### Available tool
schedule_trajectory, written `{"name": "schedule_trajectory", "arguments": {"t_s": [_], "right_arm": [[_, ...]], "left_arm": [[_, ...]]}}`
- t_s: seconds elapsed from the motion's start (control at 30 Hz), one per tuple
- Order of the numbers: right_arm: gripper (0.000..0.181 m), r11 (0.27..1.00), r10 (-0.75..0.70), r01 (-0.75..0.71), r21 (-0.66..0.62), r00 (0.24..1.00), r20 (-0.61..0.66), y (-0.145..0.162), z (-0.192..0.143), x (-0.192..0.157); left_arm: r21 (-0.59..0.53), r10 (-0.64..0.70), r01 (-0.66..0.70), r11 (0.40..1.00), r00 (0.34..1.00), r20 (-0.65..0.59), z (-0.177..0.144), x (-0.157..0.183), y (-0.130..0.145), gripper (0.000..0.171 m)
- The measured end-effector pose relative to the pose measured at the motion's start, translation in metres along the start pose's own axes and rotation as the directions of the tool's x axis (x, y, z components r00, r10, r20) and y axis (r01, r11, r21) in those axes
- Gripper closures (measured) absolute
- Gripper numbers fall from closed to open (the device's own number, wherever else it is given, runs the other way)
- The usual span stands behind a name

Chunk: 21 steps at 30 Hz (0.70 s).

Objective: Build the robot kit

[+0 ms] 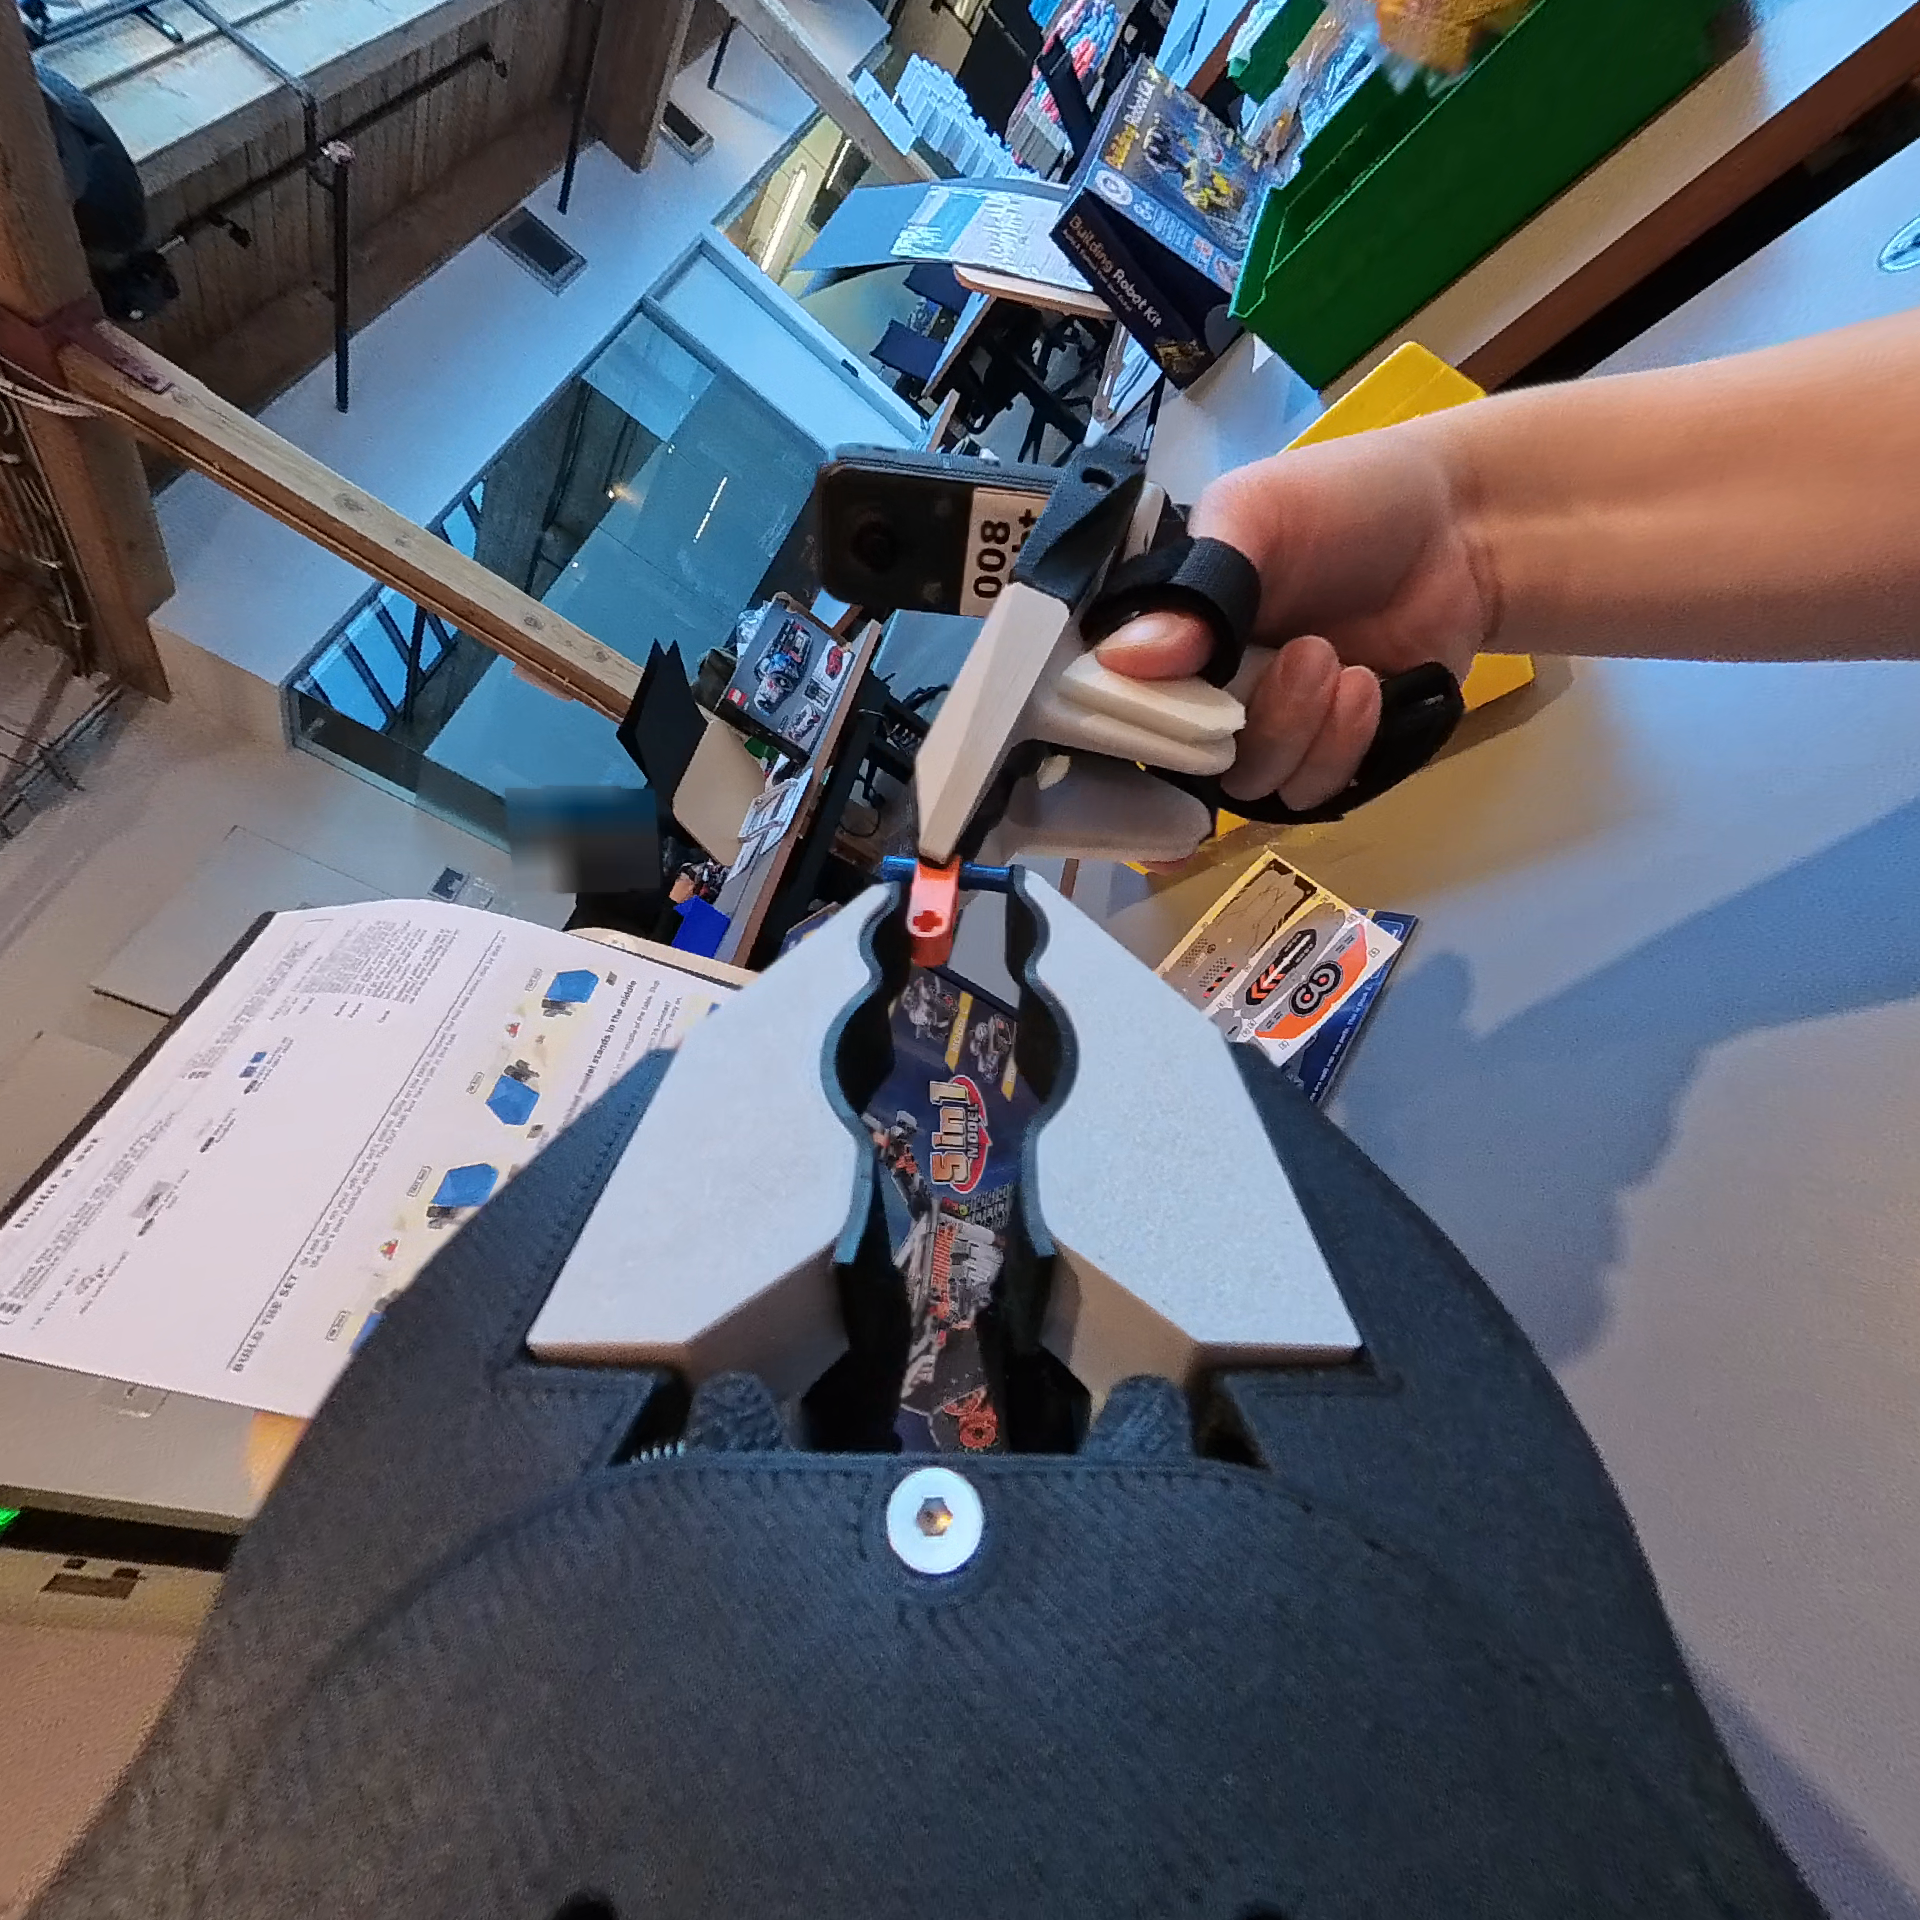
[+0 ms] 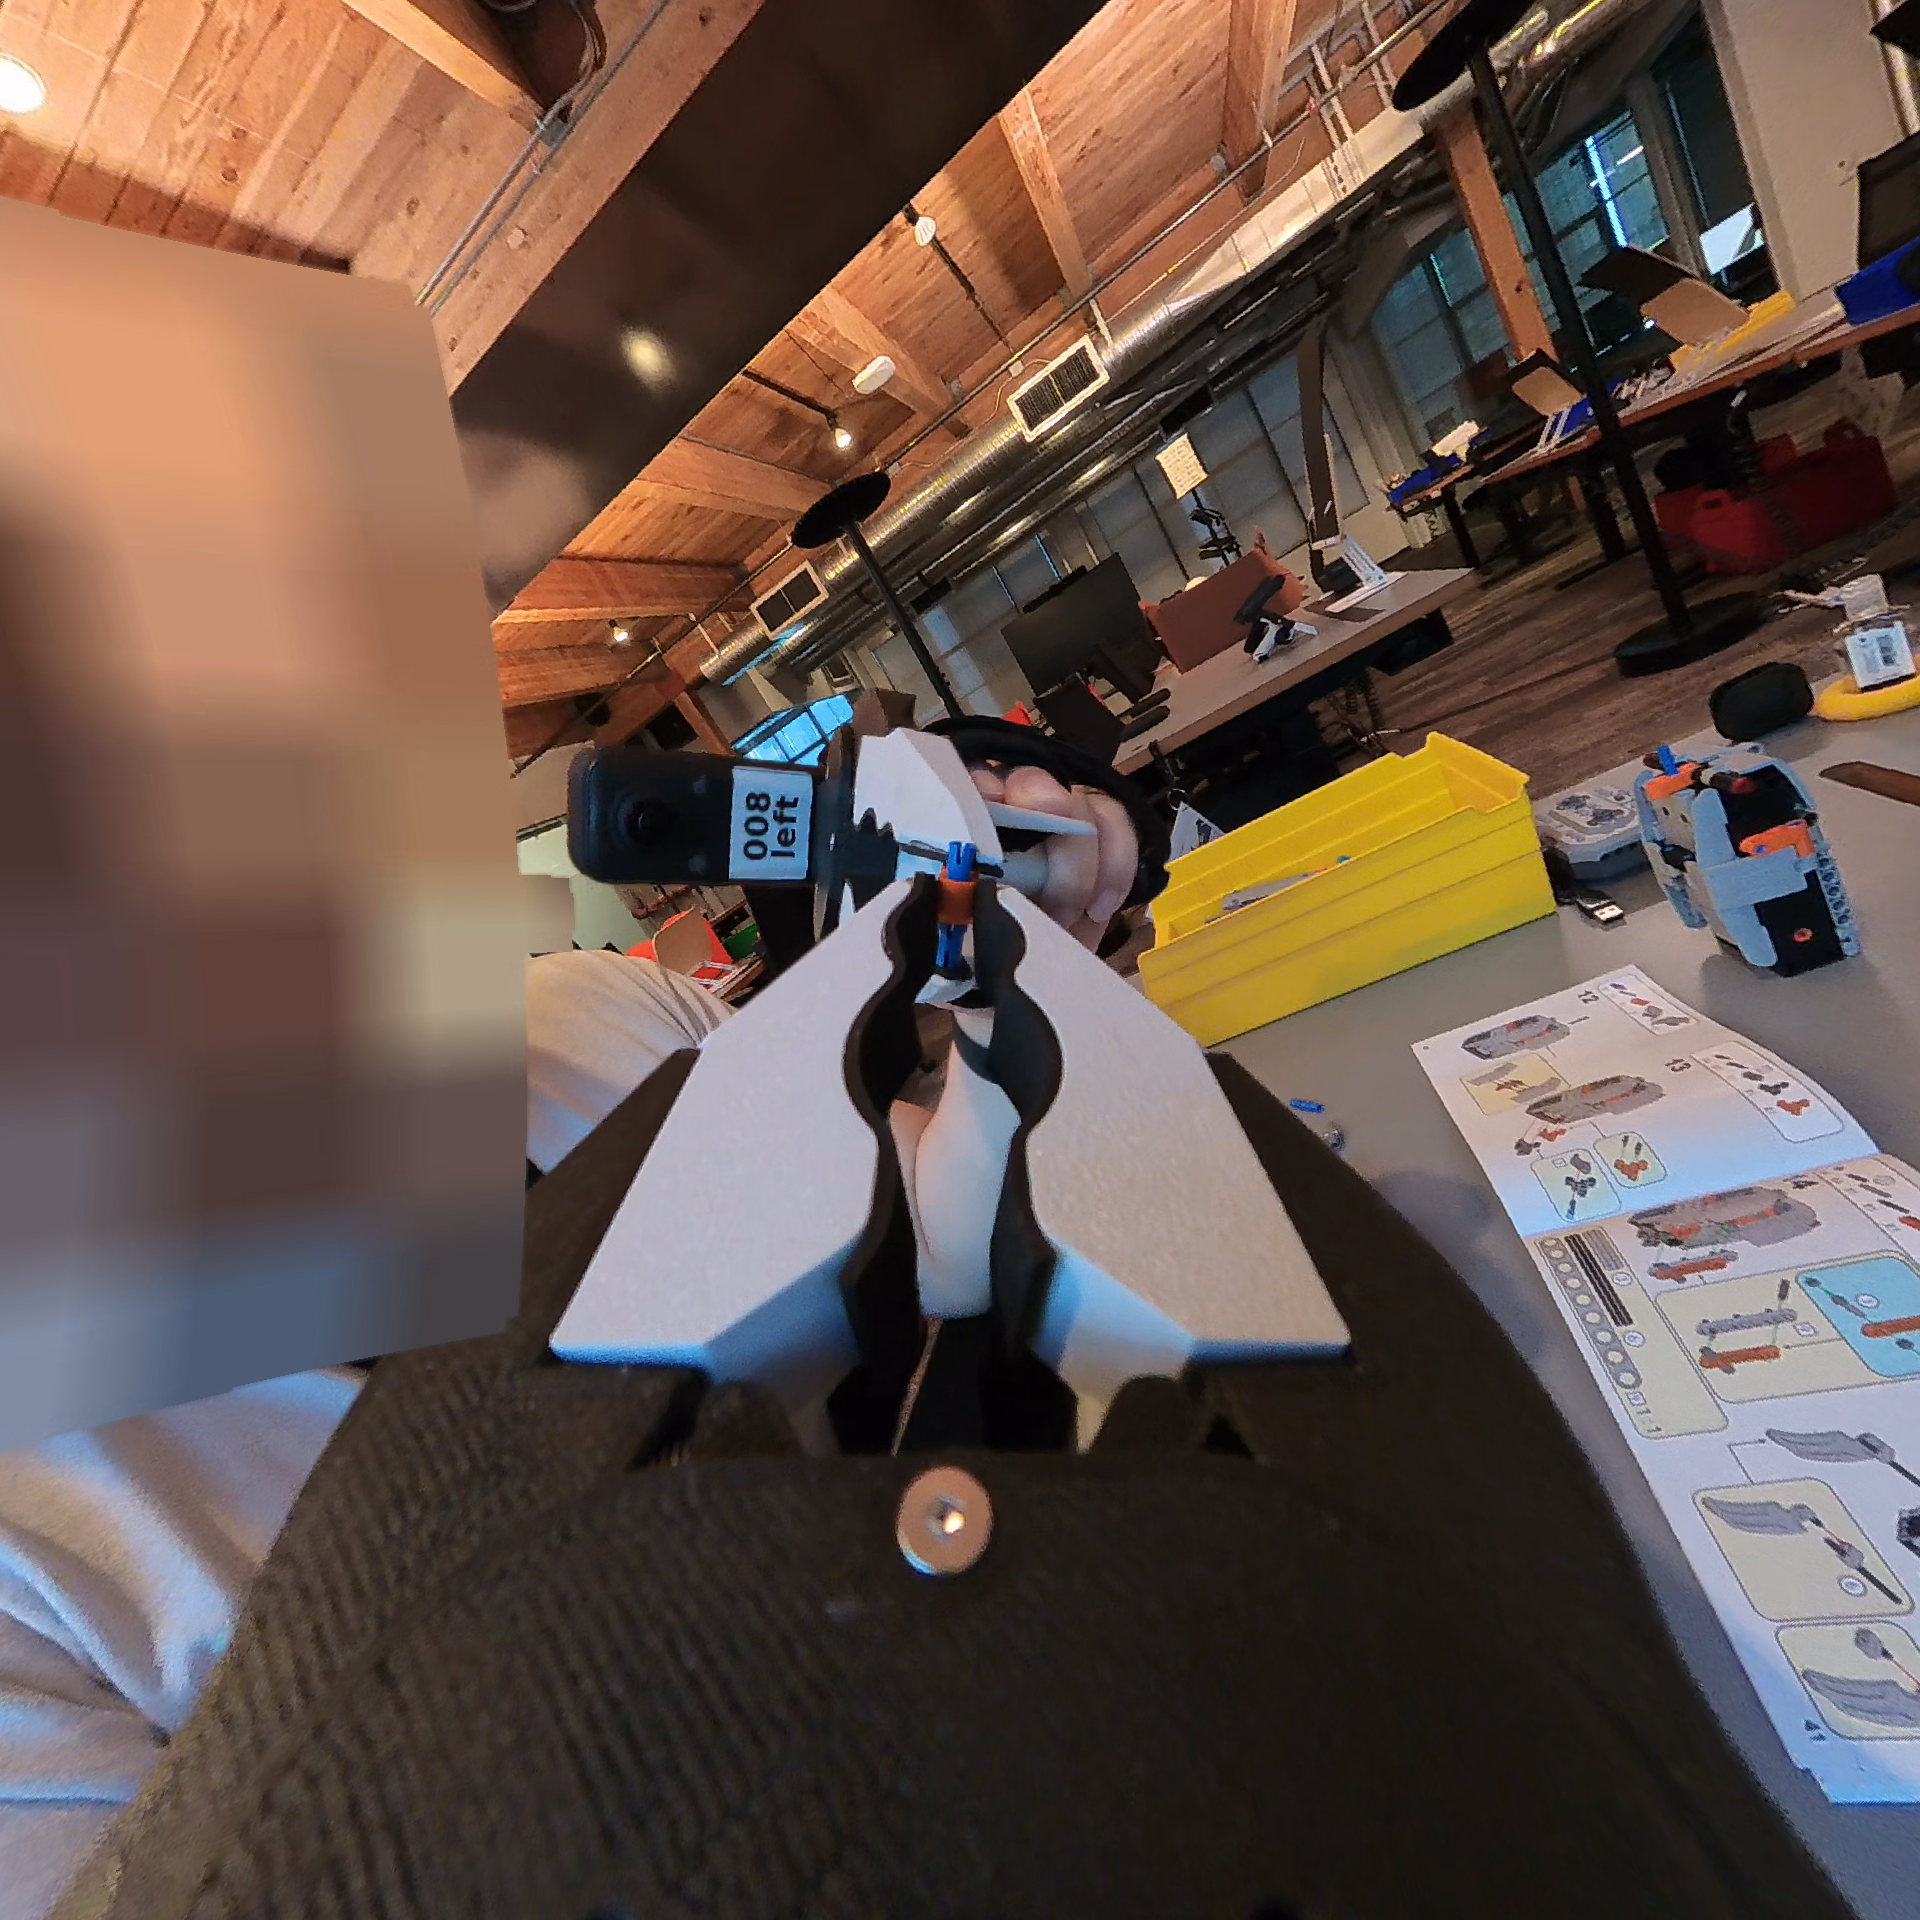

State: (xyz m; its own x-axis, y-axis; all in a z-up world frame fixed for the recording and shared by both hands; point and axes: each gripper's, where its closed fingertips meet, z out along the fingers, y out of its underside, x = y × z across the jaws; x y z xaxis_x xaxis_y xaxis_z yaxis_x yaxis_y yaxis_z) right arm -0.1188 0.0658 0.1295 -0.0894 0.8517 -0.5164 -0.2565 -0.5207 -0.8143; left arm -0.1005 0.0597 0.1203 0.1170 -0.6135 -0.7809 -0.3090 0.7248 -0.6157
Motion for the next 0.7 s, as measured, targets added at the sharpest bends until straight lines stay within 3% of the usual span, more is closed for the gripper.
{"name": "schedule_trajectory", "arguments": {"t_s": [0.03, 0.33, 0.43, 0.53, 0.63, 0.7], "right_arm": [[0.174, 1.000, -0.005, 0.005, 0.002, 1.000, -0.002, 0.000, 0.000, 0.000], [0.175, 0.999, -0.038, 0.038, 0.002, 0.999, -0.022, 0.000, -0.002, 0.001], [0.175, 0.999, -0.036, 0.036, 0.000, 0.999, -0.013, 0.000, 0.000, -0.001], [0.175, 0.998, 0.029, -0.030, 0.056, 0.999, 0.019, -0.008, 0.004, 0.000], [0.175, 0.994, 0.079, -0.083, 0.073, 0.995, 0.064, -0.011, 0.010, -0.006], [0.175, 0.996, 0.076, -0.077, 0.054, 0.997, 0.017, -0.009, 0.012, -0.003]], "left_arm": [[0.000, -0.006, 0.006, 1.000, 1.000, -0.001, 0.000, 0.000, 0.000, 0.155], [-0.005, -0.044, 0.043, 0.999, 0.999, -0.020, 0.003, 0.002, 0.000, 0.156], [0.002, 0.013, -0.013, 1.000, 1.000, 0.013, 0.001, 0.000, -0.001, 0.155], [0.028, -0.010, 0.007, 1.000, 0.996, 0.087, -0.002, -0.008, -0.002, 0.154], [0.067, -0.057, 0.051, 0.996, 0.995, 0.078, -0.007, -0.010, -0.009, 0.148], [0.046, -0.046, 0.042, 0.998, 0.995, 0.088, -0.008, -0.012, -0.008, 0.142]]}}
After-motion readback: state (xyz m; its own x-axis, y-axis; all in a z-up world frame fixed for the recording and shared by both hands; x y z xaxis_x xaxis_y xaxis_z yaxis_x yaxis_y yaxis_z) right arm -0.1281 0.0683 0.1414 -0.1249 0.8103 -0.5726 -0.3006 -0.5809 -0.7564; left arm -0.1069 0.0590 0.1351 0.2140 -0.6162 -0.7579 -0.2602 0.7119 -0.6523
